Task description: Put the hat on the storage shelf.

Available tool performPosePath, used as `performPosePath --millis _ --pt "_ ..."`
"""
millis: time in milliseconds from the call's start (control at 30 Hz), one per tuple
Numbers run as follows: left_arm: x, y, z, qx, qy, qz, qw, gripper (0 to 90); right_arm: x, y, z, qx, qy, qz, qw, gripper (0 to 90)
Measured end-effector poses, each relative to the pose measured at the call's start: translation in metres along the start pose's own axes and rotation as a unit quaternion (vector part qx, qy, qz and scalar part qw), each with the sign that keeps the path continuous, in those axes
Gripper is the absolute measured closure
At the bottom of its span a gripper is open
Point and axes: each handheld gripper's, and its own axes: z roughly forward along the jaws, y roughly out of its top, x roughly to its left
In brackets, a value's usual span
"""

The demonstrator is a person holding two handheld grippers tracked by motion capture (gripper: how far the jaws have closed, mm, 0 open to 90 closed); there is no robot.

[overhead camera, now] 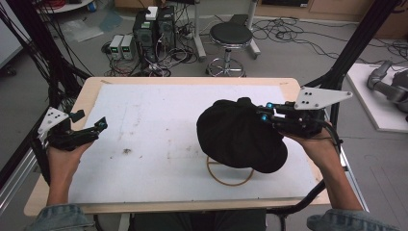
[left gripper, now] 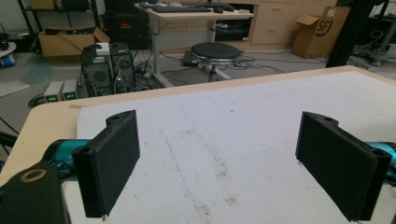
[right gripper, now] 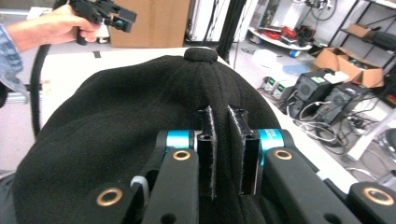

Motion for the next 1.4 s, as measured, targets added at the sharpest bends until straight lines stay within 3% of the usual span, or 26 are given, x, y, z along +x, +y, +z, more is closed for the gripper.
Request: performPosePath --millis 267,467,633,800,900,1067,1100,1167,1267,1333,1400 --pt "0.0 0.0 0.0 0.002 0.0 0.001 1.0 13.9 -0.001 -0.004 0.003 0.001 -0.008 0.004 1.0 71.3" --pt "0.0 0.0 -0.001 0.001 0.001 0.001 1.0 13.9 0.0 -0.004 0.003 -0.015 -0.011 0.006 0.9998 65.7" --pt "0.0 0.0 -0.002 0.0 0.001 0.001 1.0 13.9 -0.003 -0.005 -0.002 -0.045 -0.046 0.026 0.9976 53.0" --pt "0.0 0.0 -0.001 0.001 0.0 0.001 1.0 13.9 -0.012 -0.011 -0.009 -0.073 -0.094 0.05 0.9917 44.1" --pt "-0.001 0.0 0.0 0.002 0.0 0.002 1.0 13.9 -0.02 -0.019 -0.014 -0.09 -0.122 0.087 0.9845 37.7" --pt "-0.001 -0.001 0.001 0.004 0.0 0.001 1.0 13.9 -0.033 -0.034 -0.018 -0.104 -0.173 0.126 0.9714 26.9" --pt "0.0 -0.001 0.001 0.004 0.0 0.001 1.0 13.9 -0.035 -0.038 -0.019 -0.109 -0.184 0.139 0.9669 24.3" --pt "0.0 -0.002 0.002 0.005 0.0 0.001 1.0 13.9 -0.037 -0.045 -0.019 -0.109 -0.203 0.151 0.9612 21.7" --pt "0.0 -0.003 0.002 0.006 0.0 0.0 1.0 13.9 -0.04 -0.053 -0.018 -0.107 -0.243 0.16 0.9508 16.4" --pt "0.0 -0.004 0.002 0.005 -0.001 0.001 1.0 13.9 -0.044 -0.063 -0.019 -0.108 -0.274 0.174 0.9398 12.8" --pt "-0.001 -0.005 0.003 0.003 0.0 0.002 1.0 13.9 -0.046 -0.069 -0.019 -0.108 -0.288 0.181 0.9342 12.7"
